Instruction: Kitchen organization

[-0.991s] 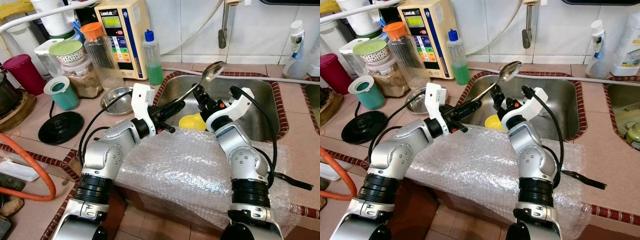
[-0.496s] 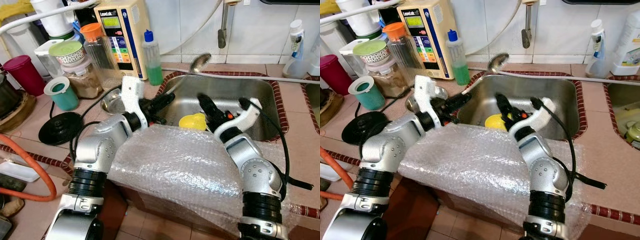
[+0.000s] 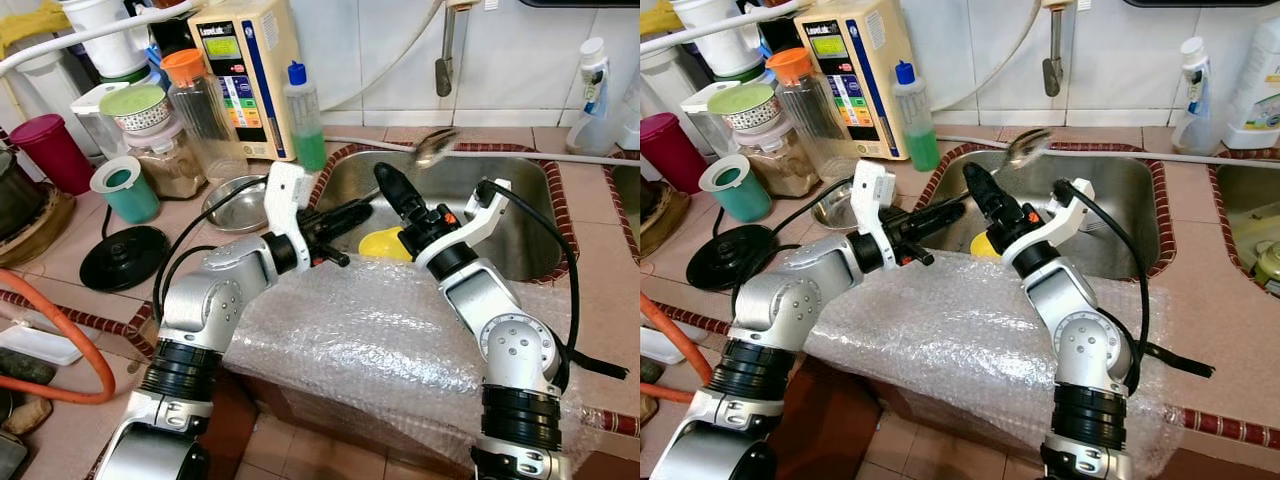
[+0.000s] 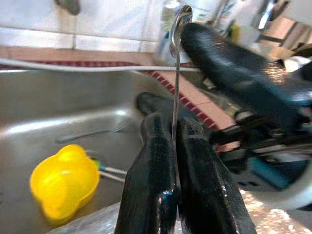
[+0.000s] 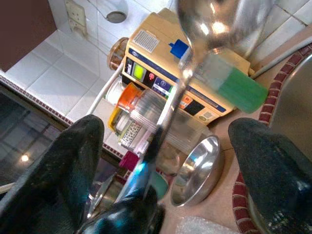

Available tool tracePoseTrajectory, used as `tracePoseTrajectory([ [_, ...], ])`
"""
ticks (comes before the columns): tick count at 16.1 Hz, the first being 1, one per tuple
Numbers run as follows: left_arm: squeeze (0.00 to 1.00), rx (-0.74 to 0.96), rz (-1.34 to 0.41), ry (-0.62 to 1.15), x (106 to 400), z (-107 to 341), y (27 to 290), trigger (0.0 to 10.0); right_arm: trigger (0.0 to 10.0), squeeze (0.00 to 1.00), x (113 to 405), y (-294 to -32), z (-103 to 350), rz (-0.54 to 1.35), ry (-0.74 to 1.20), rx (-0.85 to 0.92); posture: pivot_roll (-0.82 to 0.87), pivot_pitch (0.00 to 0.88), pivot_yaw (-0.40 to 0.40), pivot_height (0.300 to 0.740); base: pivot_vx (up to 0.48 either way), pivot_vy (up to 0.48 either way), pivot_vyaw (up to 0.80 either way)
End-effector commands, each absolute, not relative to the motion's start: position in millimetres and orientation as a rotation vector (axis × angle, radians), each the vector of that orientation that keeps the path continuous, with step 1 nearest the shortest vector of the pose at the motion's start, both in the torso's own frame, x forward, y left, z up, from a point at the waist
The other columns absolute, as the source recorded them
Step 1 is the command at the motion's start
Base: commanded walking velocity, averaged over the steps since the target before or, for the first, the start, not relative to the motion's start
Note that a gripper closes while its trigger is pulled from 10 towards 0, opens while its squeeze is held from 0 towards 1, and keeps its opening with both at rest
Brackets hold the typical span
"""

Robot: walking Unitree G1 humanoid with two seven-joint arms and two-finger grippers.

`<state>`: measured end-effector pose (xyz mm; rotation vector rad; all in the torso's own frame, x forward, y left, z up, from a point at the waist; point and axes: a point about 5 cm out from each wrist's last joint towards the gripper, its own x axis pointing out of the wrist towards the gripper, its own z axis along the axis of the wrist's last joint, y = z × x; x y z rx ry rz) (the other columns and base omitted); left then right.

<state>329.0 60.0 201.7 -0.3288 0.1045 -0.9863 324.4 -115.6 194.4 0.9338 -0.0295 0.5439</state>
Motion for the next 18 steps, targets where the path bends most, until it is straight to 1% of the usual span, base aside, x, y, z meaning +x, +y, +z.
tracePoseTrajectory([
  [1, 0.00, -0.318, -1.010, 0.100, 326.1, 204.3, 61.6, 0.0, 0.0, 0.00, 330.5, -106.7, 205.4, 0.565, -0.068, 0.936, 0.06, 0.000, 0.218, 0.740, 0.000, 0.000, 0.00],
  [3, 0.00, -0.303, -0.994, 0.107, 327.3, 199.3, 62.3, 0.0, 0.0, 0.00, 342.3, -99.3, 216.4, 0.580, -0.114, 0.948, 0.06, 0.000, 0.218, 0.740, 0.000, 0.000, 0.00],
  [9, 0.00, -0.296, -0.957, 0.097, 329.7, 202.6, 69.3, 0.0, 0.0, 0.00, 351.4, -98.0, 227.0, 0.569, -0.138, 0.951, 0.07, 0.000, 0.217, 0.740, 0.000, 0.000, 0.00],
  [12, 0.00, -0.300, -0.921, 0.080, 333.6, 205.7, 72.8, 0.0, 0.0, 0.00, 351.5, -95.5, 222.7, 0.574, -0.127, 0.949, 0.08, 0.000, 0.217, 0.740, 0.000, 0.000, 0.00],
  [16, 0.00, -0.297, -0.915, 0.074, 336.2, 207.7, 74.2, 0.0, 0.0, 0.00, 346.8, -93.1, 209.8, 0.576, -0.086, 0.943, 0.08, 0.000, 0.221, 0.740, 0.000, 0.000, 0.00],
  [17, 0.00, -0.296, -0.913, 0.072, 337.2, 208.8, 74.9, 0.0, 4.4, 0.00, 345.1, -93.6, 206.3, 0.576, -0.077, 0.944, 0.08, 0.000, 0.222, 0.740, 0.000, 0.000, 0.00],
  [18, 0.00, -0.295, -0.911, 0.071, 337.6, 209.3, 75.4, 0.0, 5.6, 0.00, 344.1, -93.9, 204.2, 0.575, -0.071, 0.943, 0.07, 0.000, 0.224, 0.740, 0.000, 0.000, 0.00],
])
